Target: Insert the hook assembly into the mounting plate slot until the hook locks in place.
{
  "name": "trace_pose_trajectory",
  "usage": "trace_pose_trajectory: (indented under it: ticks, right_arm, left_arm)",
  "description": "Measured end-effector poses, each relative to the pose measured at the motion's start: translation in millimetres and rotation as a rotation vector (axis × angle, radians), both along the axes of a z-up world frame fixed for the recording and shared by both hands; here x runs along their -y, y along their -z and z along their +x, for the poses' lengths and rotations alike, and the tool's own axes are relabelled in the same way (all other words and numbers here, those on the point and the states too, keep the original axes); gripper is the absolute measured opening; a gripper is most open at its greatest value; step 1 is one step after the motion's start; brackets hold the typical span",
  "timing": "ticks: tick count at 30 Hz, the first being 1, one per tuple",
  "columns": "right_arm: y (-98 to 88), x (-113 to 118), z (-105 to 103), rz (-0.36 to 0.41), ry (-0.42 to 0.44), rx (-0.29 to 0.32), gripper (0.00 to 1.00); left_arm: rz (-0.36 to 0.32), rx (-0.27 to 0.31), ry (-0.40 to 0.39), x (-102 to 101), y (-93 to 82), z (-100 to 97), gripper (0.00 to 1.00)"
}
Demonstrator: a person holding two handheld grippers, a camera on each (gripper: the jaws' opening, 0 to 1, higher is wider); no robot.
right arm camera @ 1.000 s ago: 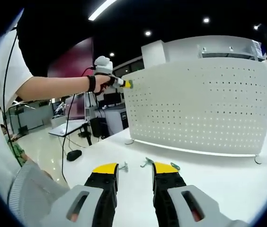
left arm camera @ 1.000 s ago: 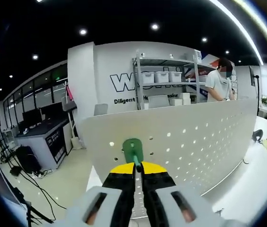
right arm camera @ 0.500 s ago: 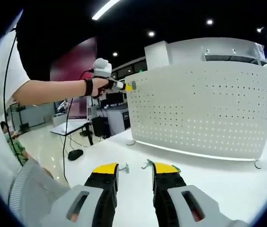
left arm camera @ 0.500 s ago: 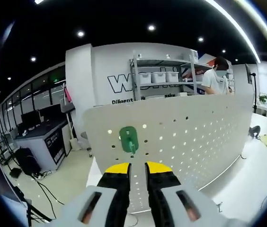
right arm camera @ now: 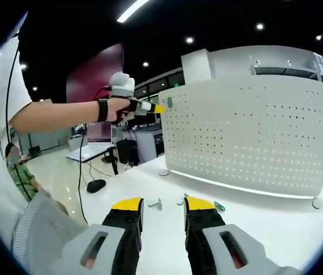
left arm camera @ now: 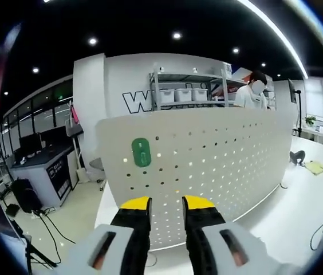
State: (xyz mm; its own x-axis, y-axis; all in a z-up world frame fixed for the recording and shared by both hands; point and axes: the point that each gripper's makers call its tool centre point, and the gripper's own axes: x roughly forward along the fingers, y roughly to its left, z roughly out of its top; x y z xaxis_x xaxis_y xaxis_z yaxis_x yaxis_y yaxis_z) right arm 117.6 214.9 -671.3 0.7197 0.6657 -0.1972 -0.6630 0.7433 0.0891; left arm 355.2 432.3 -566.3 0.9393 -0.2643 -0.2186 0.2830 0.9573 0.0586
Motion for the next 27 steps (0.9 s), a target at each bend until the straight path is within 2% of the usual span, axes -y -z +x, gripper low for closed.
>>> trace_pose_trajectory:
  ticks: [10,13,16,25,27]
  right_arm:
    - [-1.6,-10.5,0.5,-0.020,-0.047,0.003,0.28]
    - [-3.0,-14.0,0.1,-0.016,-0.056,0.006,0.28]
    - [-3.4,-18.2,-1.2,-0.029,-0.068,0.010,0.28]
    - [-2.6,-19.4,-7.6,-0.035,-0.066,0.002,0.28]
    - [-2.2,-19.1,-9.2,-0.042,-0.062,0.003,0.28]
  left_arm:
    - [-0.041,0.019,0.043,0.8,-1.2,-24.8,0.31]
    - [-0.031,0.031,0.062,3.3,-1.1,-34.8,0.32]
    - [-0.048,0.031,0.068,3.3,0.7,-43.0,0.32]
    - [-0.060,0.036,0.156,16.4,9.8,-74.0,0.38]
    - [-0.045,0.049,0.171,18.9,11.3,-80.7,0.41]
